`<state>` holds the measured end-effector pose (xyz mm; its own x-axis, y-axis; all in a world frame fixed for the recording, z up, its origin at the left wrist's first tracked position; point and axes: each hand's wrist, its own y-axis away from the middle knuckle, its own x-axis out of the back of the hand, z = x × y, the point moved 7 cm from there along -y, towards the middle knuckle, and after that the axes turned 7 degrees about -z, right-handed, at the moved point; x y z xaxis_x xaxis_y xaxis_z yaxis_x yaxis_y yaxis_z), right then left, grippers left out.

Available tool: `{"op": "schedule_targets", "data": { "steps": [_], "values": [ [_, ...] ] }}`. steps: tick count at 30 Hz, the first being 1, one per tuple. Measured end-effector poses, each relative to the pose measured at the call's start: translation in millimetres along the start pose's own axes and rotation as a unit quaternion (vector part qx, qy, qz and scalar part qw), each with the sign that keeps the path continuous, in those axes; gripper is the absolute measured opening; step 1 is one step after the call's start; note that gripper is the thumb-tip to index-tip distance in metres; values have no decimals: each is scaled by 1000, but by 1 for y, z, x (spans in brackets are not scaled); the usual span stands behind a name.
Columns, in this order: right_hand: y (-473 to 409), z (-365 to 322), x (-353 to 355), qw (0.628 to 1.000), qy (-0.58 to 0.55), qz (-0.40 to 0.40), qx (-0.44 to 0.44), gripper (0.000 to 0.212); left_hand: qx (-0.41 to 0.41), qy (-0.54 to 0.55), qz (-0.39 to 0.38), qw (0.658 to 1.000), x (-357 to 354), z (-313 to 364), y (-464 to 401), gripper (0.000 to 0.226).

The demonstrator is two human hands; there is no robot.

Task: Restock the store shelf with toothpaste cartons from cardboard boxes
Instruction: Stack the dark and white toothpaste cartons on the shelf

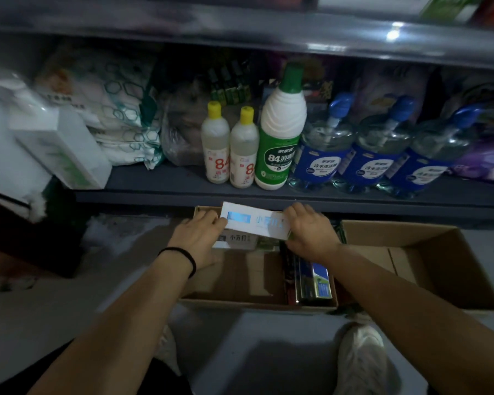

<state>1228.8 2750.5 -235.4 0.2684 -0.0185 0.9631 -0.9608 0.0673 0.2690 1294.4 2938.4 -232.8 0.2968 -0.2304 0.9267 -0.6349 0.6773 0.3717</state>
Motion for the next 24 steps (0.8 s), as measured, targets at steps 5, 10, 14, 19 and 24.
{"op": "schedule_targets", "data": {
  "steps": [5, 10, 14, 19, 24],
  "values": [
    [12, 25, 31, 999, 22, 39, -27, 48, -12, 6, 13, 1000, 7, 20, 1, 71],
    [8, 41, 42, 997, 8, 61, -42, 54, -22, 12, -8, 1000, -15, 33, -23, 71],
    [-1, 44, 41, 997, 4, 75, -29, 54, -20, 20, -44, 999, -49, 36, -51, 74],
    [-13, 48, 35, 996, -13, 86, -19, 55, -2, 33, -78, 996, -82, 30, -88, 75],
    [-21, 54, 30, 996, -17, 89, -10, 56, 12, 42, -70, 997, -104, 20, -108, 69]
  ]
}}
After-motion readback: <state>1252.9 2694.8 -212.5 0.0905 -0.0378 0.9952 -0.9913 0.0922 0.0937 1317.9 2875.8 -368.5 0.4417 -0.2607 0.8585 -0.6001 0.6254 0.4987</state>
